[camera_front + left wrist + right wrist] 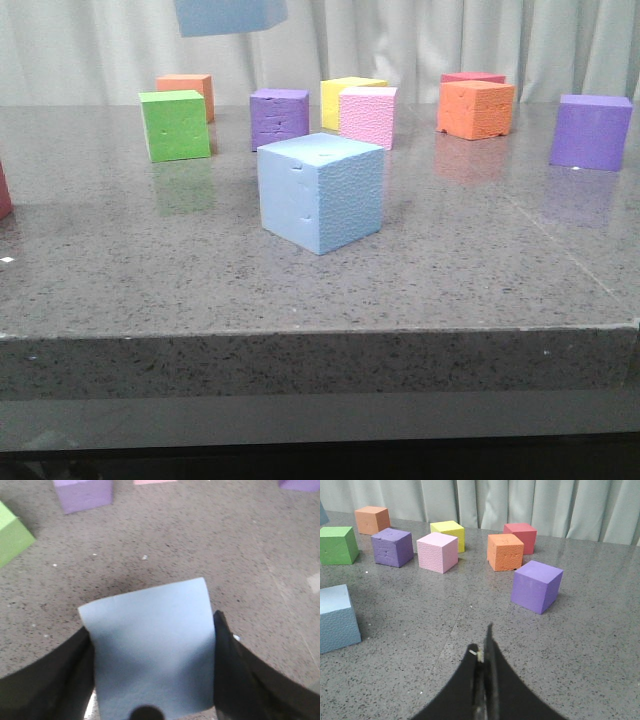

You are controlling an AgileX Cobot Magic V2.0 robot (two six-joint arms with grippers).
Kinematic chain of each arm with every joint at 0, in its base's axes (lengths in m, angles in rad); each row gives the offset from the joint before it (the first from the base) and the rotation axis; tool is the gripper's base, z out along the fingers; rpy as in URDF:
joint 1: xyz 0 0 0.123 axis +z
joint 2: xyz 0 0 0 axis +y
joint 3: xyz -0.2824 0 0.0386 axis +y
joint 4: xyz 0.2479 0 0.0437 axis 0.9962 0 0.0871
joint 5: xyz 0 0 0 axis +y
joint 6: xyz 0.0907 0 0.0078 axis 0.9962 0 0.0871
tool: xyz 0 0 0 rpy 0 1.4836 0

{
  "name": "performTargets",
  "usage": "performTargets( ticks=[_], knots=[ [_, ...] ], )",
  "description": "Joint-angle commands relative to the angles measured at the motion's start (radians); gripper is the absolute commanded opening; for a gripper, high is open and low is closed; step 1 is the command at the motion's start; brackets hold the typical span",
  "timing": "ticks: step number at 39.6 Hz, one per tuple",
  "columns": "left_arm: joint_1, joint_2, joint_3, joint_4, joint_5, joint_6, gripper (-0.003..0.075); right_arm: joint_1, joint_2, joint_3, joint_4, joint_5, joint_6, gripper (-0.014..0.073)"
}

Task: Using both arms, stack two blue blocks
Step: 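Lift the held blue cube and move it above the centered blue cube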

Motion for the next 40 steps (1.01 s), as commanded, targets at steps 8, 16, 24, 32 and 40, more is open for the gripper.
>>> performTargets(
  ticks=[8,16,24,32,40],
  knots=[
    [-0.115,-0.045,-0.019,-0.018,0.012,0.007,0.0293,-0.002,0.007,-0.026,0.008,-0.07,-0.008,-0.0068],
    [-0.147,-0.045,0.045,-0.016,0.007,0.03,0.0293,-0.002,0.007,-0.026,0.008,-0.07,-0.008,-0.0068],
    [-0.147,-0.045,0.096,-0.014,-0.103,0.03,0.0293,-0.002,0.007,-0.026,0.008,-0.07,-0.008,-0.0068],
    [-0.147,-0.021,0.098,-0.011,-0.129,0.03,0.0295,-0.002,0.007,-0.026,0.008,-0.07,-0.008,-0.0068],
    [-0.147,0.013,0.098,-0.006,-0.127,0.03,0.0295,-0.002,0.007,-0.026,0.008,-0.07,-0.008,-0.0068]
  ],
)
